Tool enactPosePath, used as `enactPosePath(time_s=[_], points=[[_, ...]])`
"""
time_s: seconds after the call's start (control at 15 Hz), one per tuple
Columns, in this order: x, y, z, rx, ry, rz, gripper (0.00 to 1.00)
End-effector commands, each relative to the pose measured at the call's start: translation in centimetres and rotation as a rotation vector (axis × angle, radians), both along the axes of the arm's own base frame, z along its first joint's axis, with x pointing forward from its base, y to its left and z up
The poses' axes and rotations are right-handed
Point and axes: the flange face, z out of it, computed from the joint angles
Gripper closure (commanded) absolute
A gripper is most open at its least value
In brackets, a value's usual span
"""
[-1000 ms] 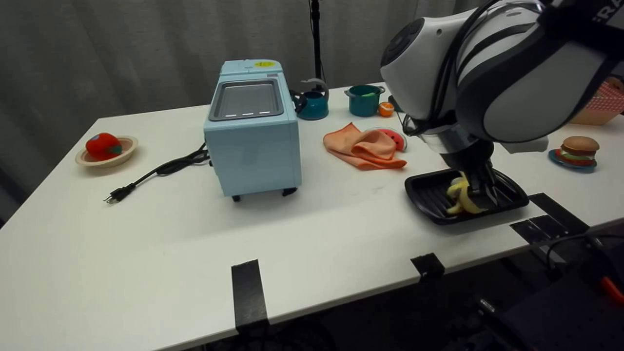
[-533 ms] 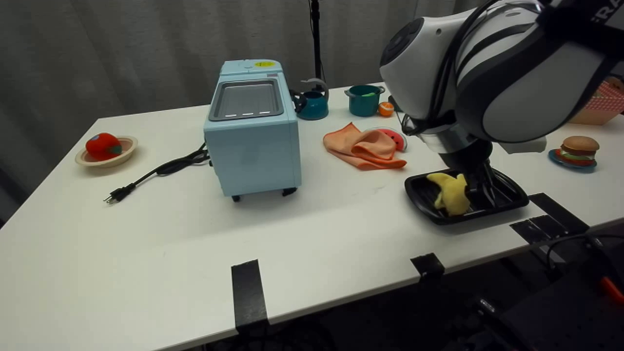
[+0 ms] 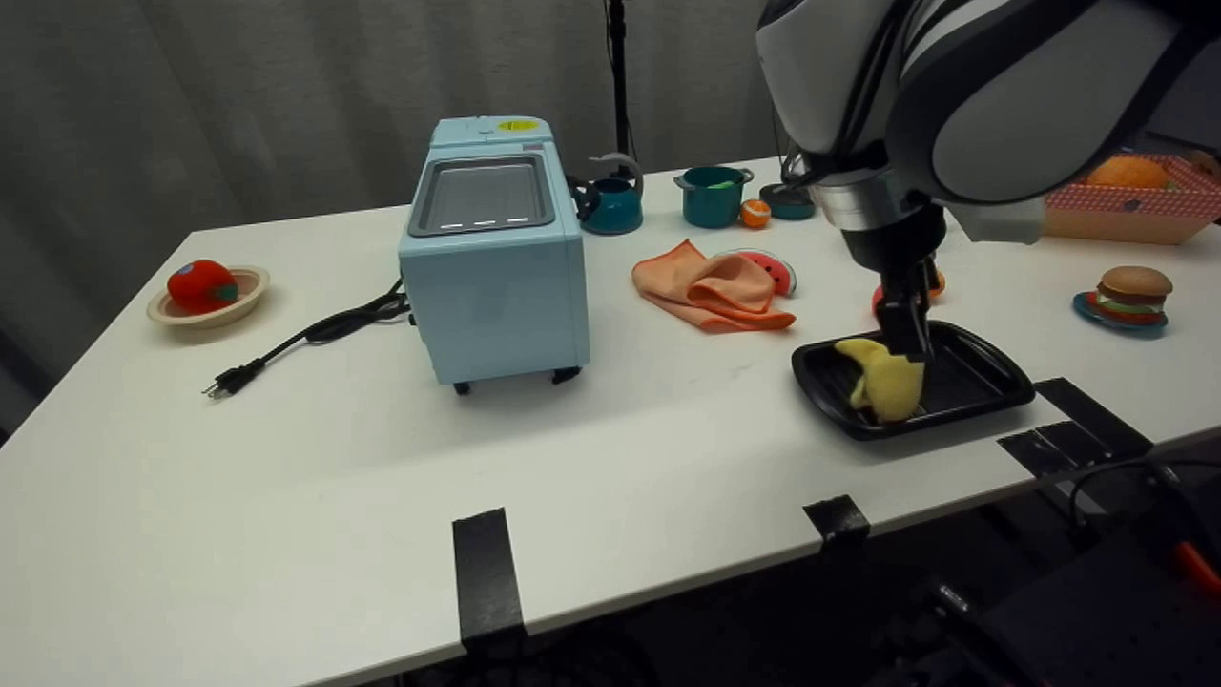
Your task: Pick the banana plushy from the pot and it on the black tray
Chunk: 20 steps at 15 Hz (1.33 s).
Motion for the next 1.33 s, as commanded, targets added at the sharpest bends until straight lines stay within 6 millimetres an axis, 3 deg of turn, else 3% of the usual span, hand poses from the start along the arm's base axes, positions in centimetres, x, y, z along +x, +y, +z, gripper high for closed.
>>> enactPosePath(time_s=[0.0,1.07,1.2,1.27], points=[[1.0,-1.3,2.9,0.039,-0.084,-0.033,0.00],[2.3,-4.7,9.0,0.177,-0.312,-0.127,0.00],[2.4,-5.2,9.4,0.206,-0.321,-0.141,0.00],[3.2,-4.4,8.5,0.166,-0.299,-0.138,0.00]])
